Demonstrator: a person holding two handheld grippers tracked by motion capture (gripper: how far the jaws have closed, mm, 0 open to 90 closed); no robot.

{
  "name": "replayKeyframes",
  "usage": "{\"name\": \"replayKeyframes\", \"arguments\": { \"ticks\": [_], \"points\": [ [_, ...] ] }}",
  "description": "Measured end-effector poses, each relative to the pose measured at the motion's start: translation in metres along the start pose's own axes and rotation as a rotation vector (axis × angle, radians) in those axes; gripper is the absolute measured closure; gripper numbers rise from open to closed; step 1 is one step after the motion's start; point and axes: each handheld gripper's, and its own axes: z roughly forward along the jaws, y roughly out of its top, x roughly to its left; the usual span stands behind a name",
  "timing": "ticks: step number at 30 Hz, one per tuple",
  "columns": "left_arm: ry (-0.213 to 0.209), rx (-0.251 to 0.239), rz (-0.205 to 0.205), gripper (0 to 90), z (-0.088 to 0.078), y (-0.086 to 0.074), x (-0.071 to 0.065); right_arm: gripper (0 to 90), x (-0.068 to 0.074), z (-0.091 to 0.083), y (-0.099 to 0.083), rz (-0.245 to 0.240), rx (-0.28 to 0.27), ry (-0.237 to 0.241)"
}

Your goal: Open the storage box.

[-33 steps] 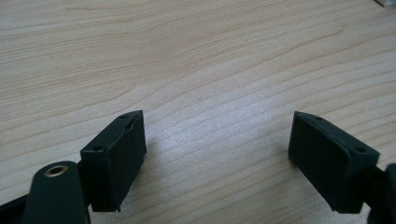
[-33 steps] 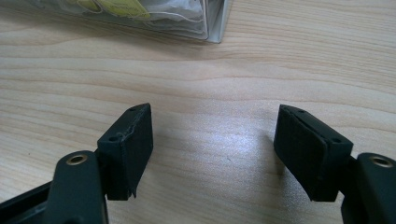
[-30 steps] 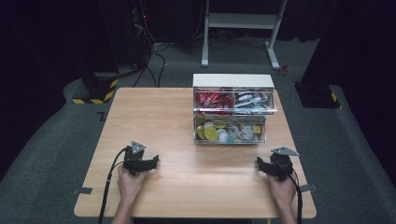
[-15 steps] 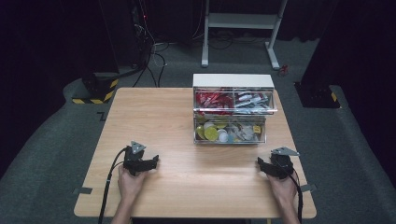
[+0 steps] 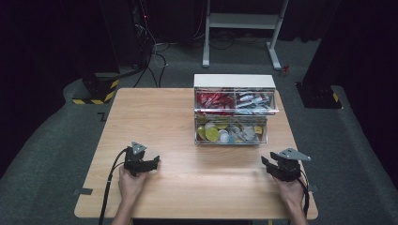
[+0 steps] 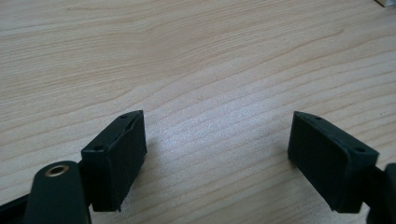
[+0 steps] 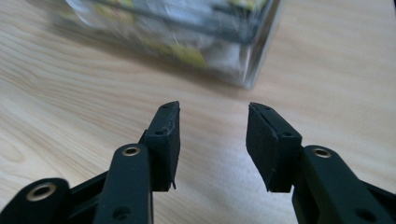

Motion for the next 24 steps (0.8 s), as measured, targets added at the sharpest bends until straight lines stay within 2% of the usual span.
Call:
{"name": "replayKeyframes", "arguments": {
  "ticks": [3,5,6,11,15,24],
  "points": [
    [0.001,0.0,0.003,19.9,0.0,0.0,0.0,57.4,0.002,-0.008,0.01,-0.024,-0.028,0.02],
    [0.0,0.001,0.002,19.9,0.0,0.0,0.0,57.5,0.004,-0.011,0.014,-0.019,-0.032,0.028],
    [0.0,0.001,0.002,20.1,0.0,0.0,0.0,57.5,0.004,-0.013,0.02,-0.036,-0.056,0.035],
    [0.0,0.0,0.0,20.3,0.0,0.0,0.0,58.3,0.007,-0.018,0.034,-0.033,-0.091,0.065],
    [0.001,-0.001,0.0,20.6,0.0,0.0,0.0,59.8,0.007,-0.021,0.041,-0.038,-0.111,0.07],
    [0.003,-0.002,-0.004,21.4,0.0,0.0,0.0,63.0,0.002,-0.032,0.065,-0.044,-0.186,0.103]
  ]
}}
